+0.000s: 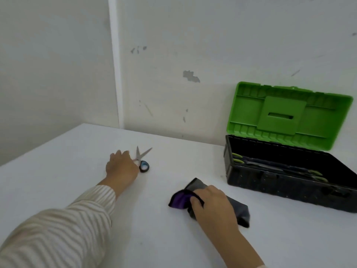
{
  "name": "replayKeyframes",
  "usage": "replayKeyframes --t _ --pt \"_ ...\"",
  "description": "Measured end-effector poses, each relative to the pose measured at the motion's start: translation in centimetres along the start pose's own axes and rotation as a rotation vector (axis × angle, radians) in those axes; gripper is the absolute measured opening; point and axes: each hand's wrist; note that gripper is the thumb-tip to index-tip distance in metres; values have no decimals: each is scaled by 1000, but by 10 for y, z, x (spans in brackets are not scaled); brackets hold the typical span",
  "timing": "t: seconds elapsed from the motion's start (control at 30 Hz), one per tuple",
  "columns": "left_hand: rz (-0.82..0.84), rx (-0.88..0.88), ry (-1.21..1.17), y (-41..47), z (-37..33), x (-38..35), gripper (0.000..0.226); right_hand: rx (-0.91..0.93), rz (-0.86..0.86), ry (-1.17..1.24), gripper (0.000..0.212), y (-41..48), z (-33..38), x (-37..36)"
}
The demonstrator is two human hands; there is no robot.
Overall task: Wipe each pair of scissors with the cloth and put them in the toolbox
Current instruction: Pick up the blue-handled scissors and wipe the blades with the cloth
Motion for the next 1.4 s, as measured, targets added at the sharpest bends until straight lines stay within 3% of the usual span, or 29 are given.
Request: replayKeyframes --t 0.07,0.2,0.3,0.4,0.47,0.53,0.67,0.77,0.83,0.9,1.0,1.13,1.27,1.33,1.4 --pt "87 -17 99 13 7 -2 44 -19 -64 63 20 -2 -2 0" --pt "85 -163 353 24 2 -3 33 -96 -95 182 20 -3 -3 2" --pt "207 -133 325 21 -13 4 28 -247 -144 439 16 -4 -1 11" --pt "350 -24 -26 5 -22 19 13 -388 -214 778 14 -2 -2 23" --pt "462 100 -591 -20 -23 32 13 -440 -243 1004 28 1 -6 27" --pt "590 111 -1004 -53 -22 44 15 -483 -251 1215 36 2 -9 30" --pt "693 59 -1282 -109 -25 40 16 -535 -151 1421 28 -3 -3 34" --pt "658 2 -1211 -128 -32 23 23 -393 30 1326 16 -7 8 30" --pt "619 -65 -1121 -132 -36 16 31 -304 149 1097 9 -12 14 26" --pt "600 -93 -1079 -133 -37 16 32 -275 165 907 11 -13 16 22" --pt "601 -91 -1034 -132 -38 14 29 -299 100 781 18 -10 12 23" --pt "594 -80 -937 -128 -37 15 33 -309 84 770 9 -5 2 34" --pt "647 -106 -915 -130 -37 17 22 -381 -269 834 20 0 -9 43" --pt "665 -127 -894 -133 -40 15 20 -284 -390 812 29 0 -6 45" --pt "658 -138 -878 -137 -44 12 26 -122 -300 611 34 -4 4 38"
Point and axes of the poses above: each hand's wrist, its own y-axis towards the middle knuckle, its own x-axis out of the back of the hand, z = x × y, and after that the axes turned 4 degrees about y, right-handed
